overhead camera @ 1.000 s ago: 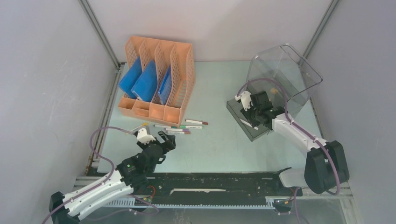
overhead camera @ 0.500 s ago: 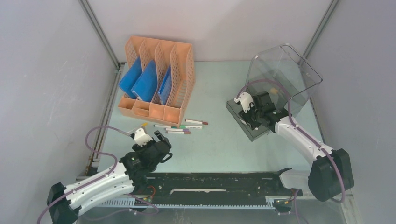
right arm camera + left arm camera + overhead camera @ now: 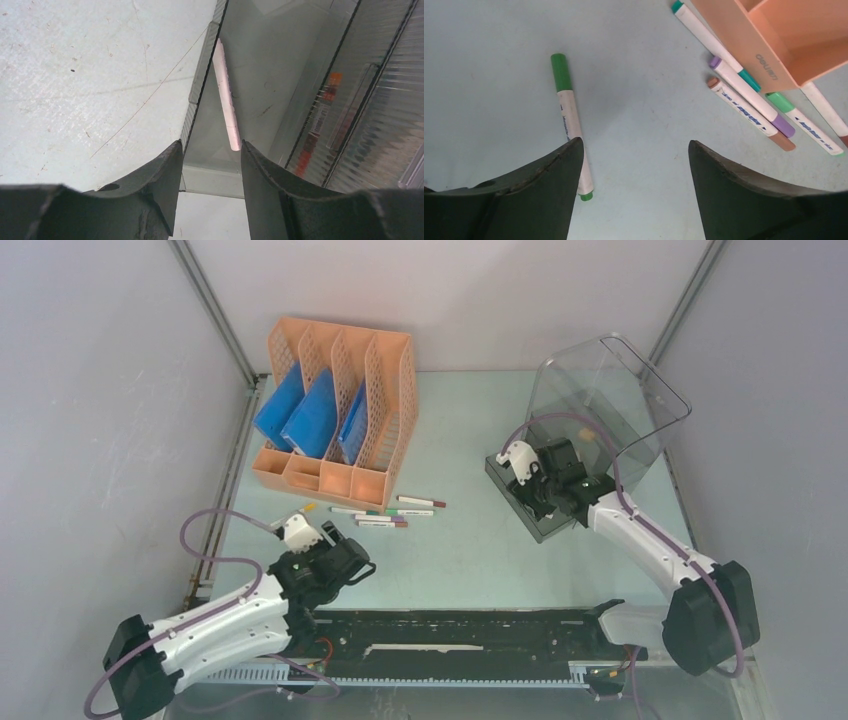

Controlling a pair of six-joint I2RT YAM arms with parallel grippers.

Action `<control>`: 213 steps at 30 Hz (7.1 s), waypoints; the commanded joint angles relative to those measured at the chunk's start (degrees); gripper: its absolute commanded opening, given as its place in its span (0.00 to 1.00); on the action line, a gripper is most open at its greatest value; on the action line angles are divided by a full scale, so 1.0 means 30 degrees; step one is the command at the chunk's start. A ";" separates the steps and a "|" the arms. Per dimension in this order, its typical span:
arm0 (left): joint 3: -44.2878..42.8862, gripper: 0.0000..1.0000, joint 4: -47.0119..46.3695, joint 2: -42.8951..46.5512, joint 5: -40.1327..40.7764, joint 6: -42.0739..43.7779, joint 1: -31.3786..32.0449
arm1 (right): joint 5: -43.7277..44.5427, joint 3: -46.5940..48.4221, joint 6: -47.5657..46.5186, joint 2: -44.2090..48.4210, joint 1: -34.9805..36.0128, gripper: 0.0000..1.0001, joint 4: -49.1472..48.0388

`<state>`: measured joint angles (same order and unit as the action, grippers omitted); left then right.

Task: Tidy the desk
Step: Pick up the stationery from the center of the board.

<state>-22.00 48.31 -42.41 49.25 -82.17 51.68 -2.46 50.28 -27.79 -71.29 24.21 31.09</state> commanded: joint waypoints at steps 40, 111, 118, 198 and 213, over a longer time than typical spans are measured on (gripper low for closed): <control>-0.0222 0.82 0.0148 -0.0840 -0.2570 0.2930 -0.5277 | -0.0025 0.0216 -0.0368 0.1387 0.0526 0.56 0.0005; 0.1230 0.00 -0.6576 -0.0244 -1.1682 1.1181 -0.7383 | -0.1773 0.0237 -0.0012 0.4278 -0.0107 0.59 -0.0170; 0.2122 0.00 -0.8690 0.2598 -1.4126 1.2552 -0.7383 | -0.2725 0.0217 0.0127 0.4481 -0.0063 0.59 -0.0118; -0.4071 0.02 -3.7901 -1.4108 -1.5528 1.4864 0.3398 | -1.3014 0.0319 1.2197 0.4791 -0.1294 0.37 -0.3654; -0.2512 0.62 -3.7188 -1.2227 -1.3908 1.6277 0.3402 | -1.3306 0.0319 1.0757 0.4761 -0.1213 0.00 -0.3379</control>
<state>-31.35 -62.39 -83.77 4.25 -37.06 61.65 -42.11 51.27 7.01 -57.34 20.25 21.85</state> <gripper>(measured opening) 0.573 0.036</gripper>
